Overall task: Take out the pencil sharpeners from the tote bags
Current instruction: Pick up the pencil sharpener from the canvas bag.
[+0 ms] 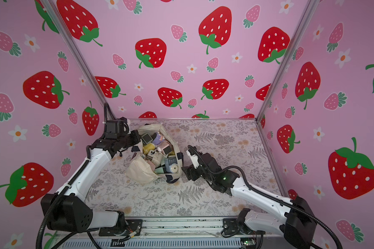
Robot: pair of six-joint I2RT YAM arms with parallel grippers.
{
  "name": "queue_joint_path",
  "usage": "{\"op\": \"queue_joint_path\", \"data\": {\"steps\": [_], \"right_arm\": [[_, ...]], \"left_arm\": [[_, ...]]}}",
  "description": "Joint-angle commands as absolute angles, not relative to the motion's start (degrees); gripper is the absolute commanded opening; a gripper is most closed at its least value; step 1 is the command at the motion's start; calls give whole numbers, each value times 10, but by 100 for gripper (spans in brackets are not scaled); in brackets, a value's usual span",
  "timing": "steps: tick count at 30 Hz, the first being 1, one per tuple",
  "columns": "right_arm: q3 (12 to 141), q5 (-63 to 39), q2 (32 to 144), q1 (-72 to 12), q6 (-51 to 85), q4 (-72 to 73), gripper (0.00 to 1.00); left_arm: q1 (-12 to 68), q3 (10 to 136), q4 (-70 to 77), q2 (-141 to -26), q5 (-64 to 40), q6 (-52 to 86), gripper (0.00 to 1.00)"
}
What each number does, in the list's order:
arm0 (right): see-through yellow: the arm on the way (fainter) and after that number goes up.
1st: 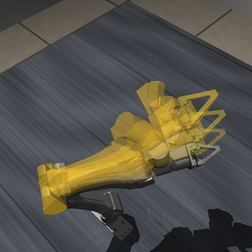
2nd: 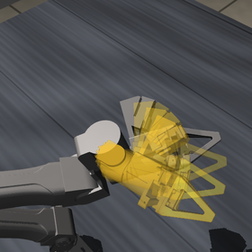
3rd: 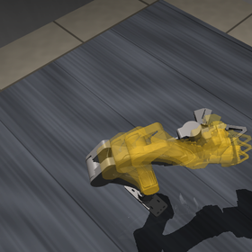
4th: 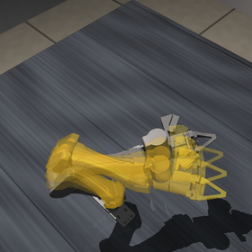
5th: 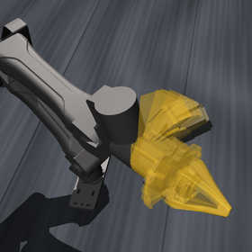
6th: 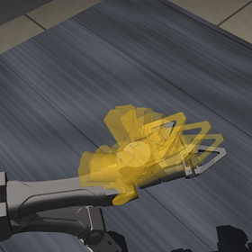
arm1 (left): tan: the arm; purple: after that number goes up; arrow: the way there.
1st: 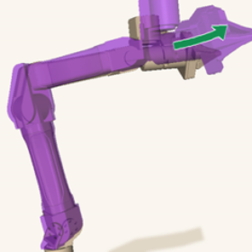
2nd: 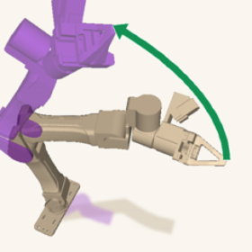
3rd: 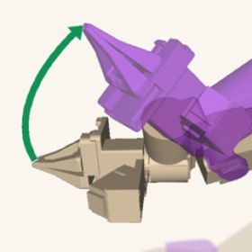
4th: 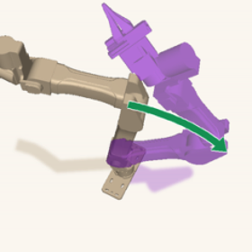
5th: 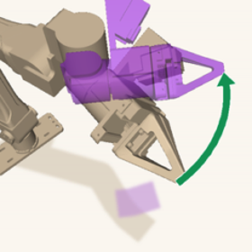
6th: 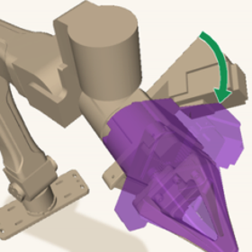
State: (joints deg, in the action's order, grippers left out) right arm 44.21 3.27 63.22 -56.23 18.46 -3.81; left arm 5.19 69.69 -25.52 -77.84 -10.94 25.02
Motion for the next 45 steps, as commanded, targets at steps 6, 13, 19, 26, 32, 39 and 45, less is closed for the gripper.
{"op": "queue_joint_path", "data": {"steps": [6,13,19,26,32,39,45], "right_arm": [[521,15,718,-563,146,-63,72],[598,-41,819,-572,113,-55,71],[678,-11,919,-571,91,-59,79],[755,84,1009,-565,52,-72,99],[802,118,1059,-558,34,-80,99],[846,55,1110,-539,38,-89,96],[879,29,1148,-534,52,-114,78]], "left_arm": [[78,670,-239,-732,-160,229,0],[98,664,-247,-726,-157,218,0],[100,667,-251,-733,-149,221,0],[99,666,-252,-737,-141,220,0],[99,668,-254,-742,-134,219,0],[99,668,-253,-744,-131,220,0],[99,668,-251,-749,-128,220,0]]}}
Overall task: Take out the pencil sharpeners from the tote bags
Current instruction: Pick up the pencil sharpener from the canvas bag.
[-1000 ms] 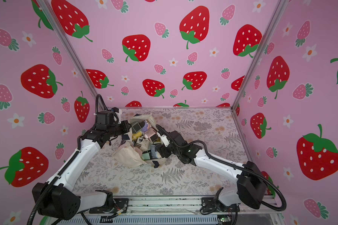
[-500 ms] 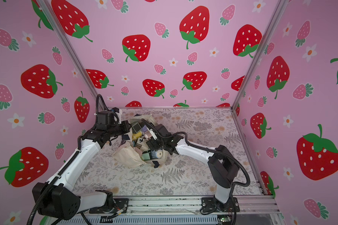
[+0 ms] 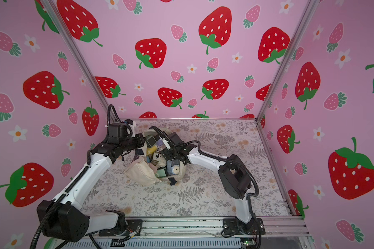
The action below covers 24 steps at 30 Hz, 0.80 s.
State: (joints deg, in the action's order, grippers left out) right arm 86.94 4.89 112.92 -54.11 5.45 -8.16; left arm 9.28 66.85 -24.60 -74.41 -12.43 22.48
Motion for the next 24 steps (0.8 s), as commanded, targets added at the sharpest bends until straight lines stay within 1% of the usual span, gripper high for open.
{"op": "queue_joint_path", "data": {"steps": [1,3,8,9,14,22,24], "right_arm": [[882,27,1151,-534,55,-115,77],[886,26,1158,-534,57,-119,71],[886,24,1150,-535,54,-123,44],[883,24,1142,-537,54,-124,41],[853,23,1080,-547,40,-125,41],[767,-27,925,-548,32,-105,39],[750,-26,888,-547,28,-104,39]], "left_arm": [[99,668,-251,-750,-128,221,0],[99,668,-251,-752,-125,221,0],[99,668,-251,-753,-119,221,0],[99,668,-250,-753,-117,221,0],[100,668,-250,-752,-113,224,0],[99,668,-249,-752,-107,225,0],[99,668,-250,-752,-105,225,0]]}}
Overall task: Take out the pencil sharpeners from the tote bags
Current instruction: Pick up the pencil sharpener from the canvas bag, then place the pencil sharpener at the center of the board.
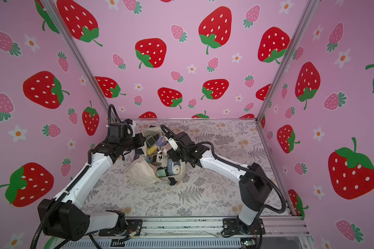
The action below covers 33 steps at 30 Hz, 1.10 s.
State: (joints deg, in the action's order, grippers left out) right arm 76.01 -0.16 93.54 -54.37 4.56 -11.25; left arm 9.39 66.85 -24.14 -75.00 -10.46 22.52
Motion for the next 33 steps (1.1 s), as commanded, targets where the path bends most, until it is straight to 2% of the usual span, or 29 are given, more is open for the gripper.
{"op": "queue_joint_path", "data": {"steps": [1,8,14,18,21,28,33], "right_arm": [[741,-18,866,-545,24,-106,39],[708,8,778,-485,35,-110,42],[705,20,793,-350,108,-101,43],[728,17,870,-273,150,-76,43],[766,18,948,-247,163,-57,41],[912,-17,1132,-245,133,-40,41],[1055,-27,1261,-244,114,-100,41]], "left_arm": [[99,668,-251,-752,-103,225,0],[99,667,-253,-751,-97,226,0],[99,669,-254,-753,-93,226,0],[99,669,-255,-754,-92,226,0],[99,670,-256,-754,-88,225,0],[99,670,-257,-755,-85,225,0],[99,669,-259,-754,-82,224,0]]}}
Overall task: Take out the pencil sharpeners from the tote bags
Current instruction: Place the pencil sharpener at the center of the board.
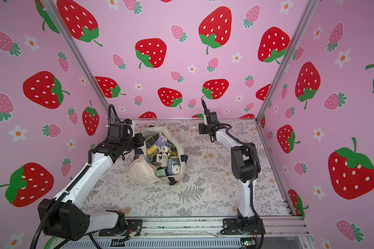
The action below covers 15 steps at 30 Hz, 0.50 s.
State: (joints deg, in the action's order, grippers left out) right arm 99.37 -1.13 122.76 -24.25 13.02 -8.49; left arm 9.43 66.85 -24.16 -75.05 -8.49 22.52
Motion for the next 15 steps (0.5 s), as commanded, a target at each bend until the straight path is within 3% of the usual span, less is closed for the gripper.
{"op": "queue_joint_path", "data": {"steps": [1,7,15], "right_arm": [[1081,-30,1281,-245,113,-113,41],[1179,-66,1373,-246,133,-152,43],[1208,-68,1416,-258,132,-166,50]], "left_arm": [[99,668,-259,-753,-82,222,0],[99,668,-259,-756,-65,222,0],[99,666,-257,-755,-66,224,0]]}}
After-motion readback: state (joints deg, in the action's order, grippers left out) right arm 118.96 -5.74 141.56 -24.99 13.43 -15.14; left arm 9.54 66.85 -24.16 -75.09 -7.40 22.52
